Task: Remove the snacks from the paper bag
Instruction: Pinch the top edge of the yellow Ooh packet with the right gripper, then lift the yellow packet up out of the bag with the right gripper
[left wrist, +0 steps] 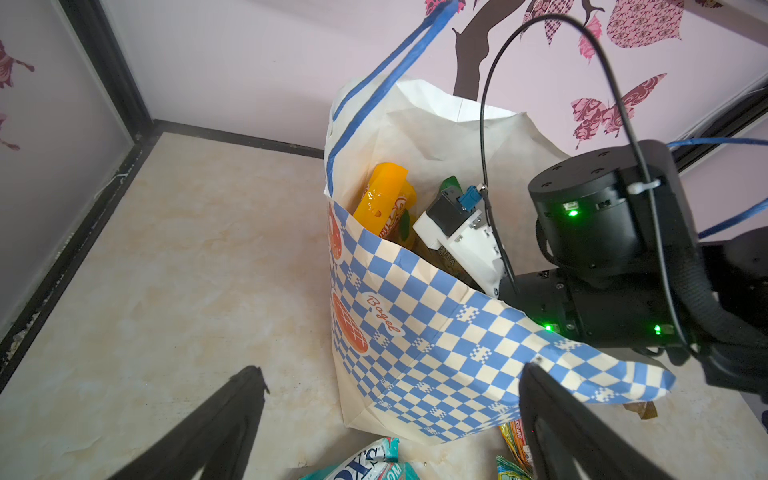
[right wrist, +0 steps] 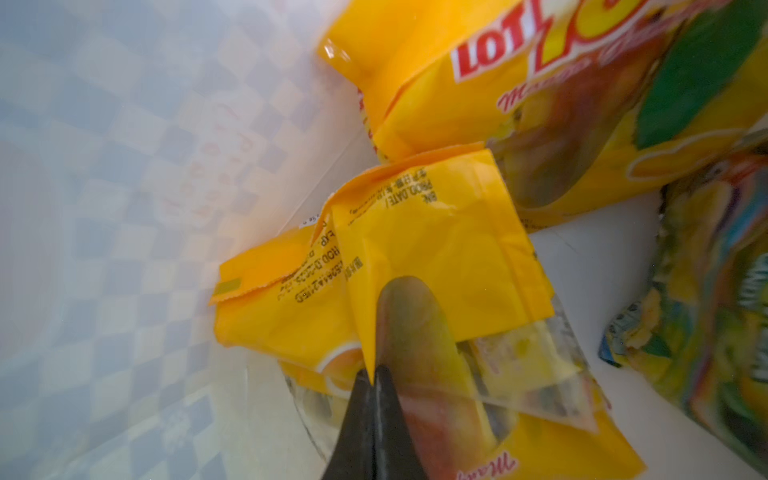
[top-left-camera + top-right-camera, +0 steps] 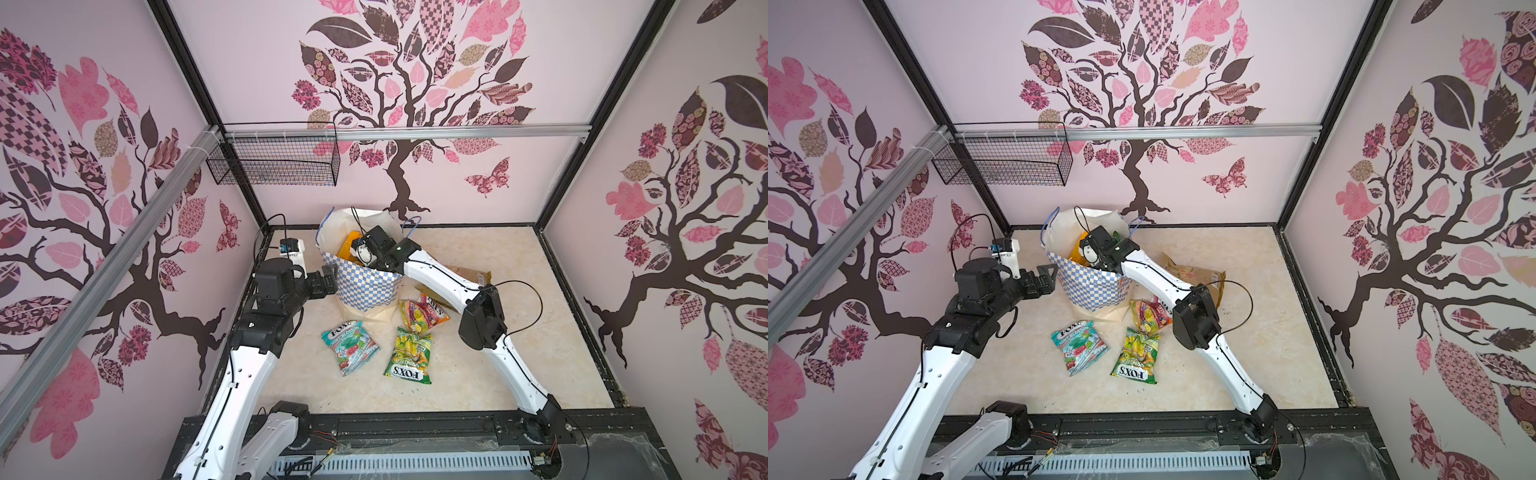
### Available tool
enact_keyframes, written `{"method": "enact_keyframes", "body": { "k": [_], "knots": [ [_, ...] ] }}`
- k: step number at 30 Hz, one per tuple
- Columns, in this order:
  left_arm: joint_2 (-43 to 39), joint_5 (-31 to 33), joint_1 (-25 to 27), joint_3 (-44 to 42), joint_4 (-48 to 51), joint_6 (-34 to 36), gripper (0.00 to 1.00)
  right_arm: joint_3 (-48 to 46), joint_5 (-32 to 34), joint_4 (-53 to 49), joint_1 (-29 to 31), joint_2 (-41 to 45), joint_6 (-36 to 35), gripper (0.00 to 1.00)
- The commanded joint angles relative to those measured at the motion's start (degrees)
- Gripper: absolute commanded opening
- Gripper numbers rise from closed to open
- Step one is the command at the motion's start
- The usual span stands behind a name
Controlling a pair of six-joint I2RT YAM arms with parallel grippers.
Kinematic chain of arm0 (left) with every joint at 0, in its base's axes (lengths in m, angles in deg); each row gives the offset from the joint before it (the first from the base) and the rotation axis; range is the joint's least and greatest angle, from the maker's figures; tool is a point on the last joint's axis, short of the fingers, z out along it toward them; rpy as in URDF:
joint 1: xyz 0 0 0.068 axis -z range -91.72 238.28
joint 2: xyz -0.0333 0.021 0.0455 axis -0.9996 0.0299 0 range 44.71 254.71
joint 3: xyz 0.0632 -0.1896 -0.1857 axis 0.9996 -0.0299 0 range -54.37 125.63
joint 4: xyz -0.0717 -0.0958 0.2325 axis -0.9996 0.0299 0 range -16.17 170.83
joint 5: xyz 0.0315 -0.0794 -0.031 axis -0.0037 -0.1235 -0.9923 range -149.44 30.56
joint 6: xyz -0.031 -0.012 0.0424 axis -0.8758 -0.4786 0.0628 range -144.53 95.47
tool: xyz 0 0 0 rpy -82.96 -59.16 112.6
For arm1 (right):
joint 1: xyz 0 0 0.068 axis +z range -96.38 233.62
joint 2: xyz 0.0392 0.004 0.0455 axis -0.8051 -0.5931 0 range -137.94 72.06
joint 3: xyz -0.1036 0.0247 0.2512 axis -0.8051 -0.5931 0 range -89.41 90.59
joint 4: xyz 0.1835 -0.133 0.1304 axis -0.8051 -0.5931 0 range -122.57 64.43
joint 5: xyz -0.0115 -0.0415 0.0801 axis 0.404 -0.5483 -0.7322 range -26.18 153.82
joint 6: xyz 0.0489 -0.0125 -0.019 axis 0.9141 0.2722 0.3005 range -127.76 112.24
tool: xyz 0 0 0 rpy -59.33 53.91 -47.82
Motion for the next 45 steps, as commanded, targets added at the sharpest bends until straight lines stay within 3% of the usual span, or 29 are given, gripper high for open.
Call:
{"method": "enact_keyframes", "body": {
  "k": [1, 15, 23, 39, 45],
  "knots": [
    [-0.2, 0.1, -0.3, -1.5, -0.8, 0.4, 0.97, 1.5, -1.1, 3.3, 0.9, 7.9, 1.3, 0.00],
    [-0.2, -0.7, -0.3, -1.6, -0.9, 0.6, 0.97, 2.9, 4.6, 5.3, 0.8, 12.8, 1.7, 0.00],
    [-0.5, -6.2, -0.3, -1.7, -2.0, 1.4, 0.99, 1.5, 6.6, 8.0, 0.7, 16.4, 1.7, 0.00],
    [-1.2, -5.5, -0.3, -1.7, -2.0, 1.5, 0.99, 1.9, 9.0, 10.1, 0.7, 18.9, 0.6, 0.00],
    [-2.0, -6.5, -0.3, -1.8, -2.3, 1.6, 0.99, 6.6, 10.6, 9.9, 0.7, 19.2, 0.2, 0.00]
  ]
}}
